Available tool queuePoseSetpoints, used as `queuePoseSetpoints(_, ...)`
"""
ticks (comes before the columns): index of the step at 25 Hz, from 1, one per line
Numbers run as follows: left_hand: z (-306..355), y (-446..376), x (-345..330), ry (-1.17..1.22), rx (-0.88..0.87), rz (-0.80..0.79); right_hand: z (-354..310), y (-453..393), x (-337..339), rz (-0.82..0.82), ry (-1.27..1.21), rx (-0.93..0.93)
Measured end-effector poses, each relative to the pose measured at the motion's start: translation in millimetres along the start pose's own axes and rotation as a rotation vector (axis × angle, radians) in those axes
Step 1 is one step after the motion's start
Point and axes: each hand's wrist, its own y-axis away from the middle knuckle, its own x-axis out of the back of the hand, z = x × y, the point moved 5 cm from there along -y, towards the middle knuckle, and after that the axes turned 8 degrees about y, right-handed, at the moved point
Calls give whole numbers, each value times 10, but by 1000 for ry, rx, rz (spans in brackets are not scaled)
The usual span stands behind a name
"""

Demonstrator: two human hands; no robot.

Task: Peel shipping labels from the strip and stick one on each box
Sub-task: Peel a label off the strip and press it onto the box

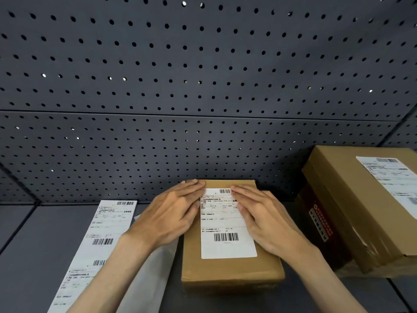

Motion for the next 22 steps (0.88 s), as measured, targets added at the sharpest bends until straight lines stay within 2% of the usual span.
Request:
queuePoseSetpoints(5,127,38,-1,11,-9,-23,-91,29,46,26,25,21)
queuePoseSetpoints(11,410,252,-68,43,-100,-62,-250,190,42,-87,-45,178)
queuePoseSetpoints(18,318,340,-98,-19,-84,-19,-74,366,48,-8,-14,38)
queuePoseSetpoints(22,421,392,-70,16,-103,-8,-153,450,154,34,2,63)
